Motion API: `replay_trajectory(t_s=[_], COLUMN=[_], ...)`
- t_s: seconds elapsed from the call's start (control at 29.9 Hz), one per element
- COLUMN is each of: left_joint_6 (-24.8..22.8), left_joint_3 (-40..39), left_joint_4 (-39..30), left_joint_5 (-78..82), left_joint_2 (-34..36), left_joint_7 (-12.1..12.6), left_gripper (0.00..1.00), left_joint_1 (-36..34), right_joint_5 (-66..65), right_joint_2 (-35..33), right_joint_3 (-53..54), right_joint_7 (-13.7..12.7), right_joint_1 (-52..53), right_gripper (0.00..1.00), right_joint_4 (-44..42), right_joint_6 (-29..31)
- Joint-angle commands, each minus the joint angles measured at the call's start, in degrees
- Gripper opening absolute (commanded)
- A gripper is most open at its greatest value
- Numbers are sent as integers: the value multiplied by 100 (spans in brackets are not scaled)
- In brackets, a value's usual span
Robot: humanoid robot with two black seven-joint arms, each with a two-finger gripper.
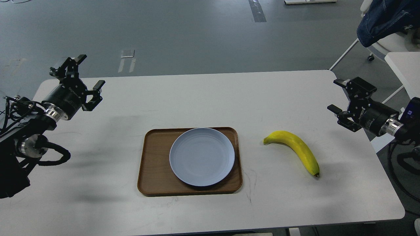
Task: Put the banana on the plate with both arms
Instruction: 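Release the plate and withdraw the left gripper upward, then reach the right gripper down to the banana's stem end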
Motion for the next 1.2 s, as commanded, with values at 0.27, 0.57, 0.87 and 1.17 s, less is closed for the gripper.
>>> replay_trajectory(t_s=[0.27, 0.57, 0.87, 1.17], left_joint_6=[-3, -3, -3, -3], left_joint_3=[-17, 45, 71, 71], left_joint_4=[37, 10, 10, 10], left_joint_5=[2, 20, 37, 46], left_joint_2=[-37, -29, 7, 59], left_joint_7=[0, 0, 0, 0], left_gripper=[98, 98, 98, 98], left_joint_1=[-11, -11, 6, 6], right_joint_5=[-3821, -4709, -4920, -4894], right_joint_2=[-330, 610, 1261, 1613], right_joint_3=[-1819, -3963, -4860, -5027], right_joint_7=[0, 0, 0, 0], right_joint_1=[2238, 3214, 3179, 3091], right_gripper=[100, 100, 99, 80], right_joint_4=[551, 542, 59, -55], right_joint_6=[0, 0, -655, -770])
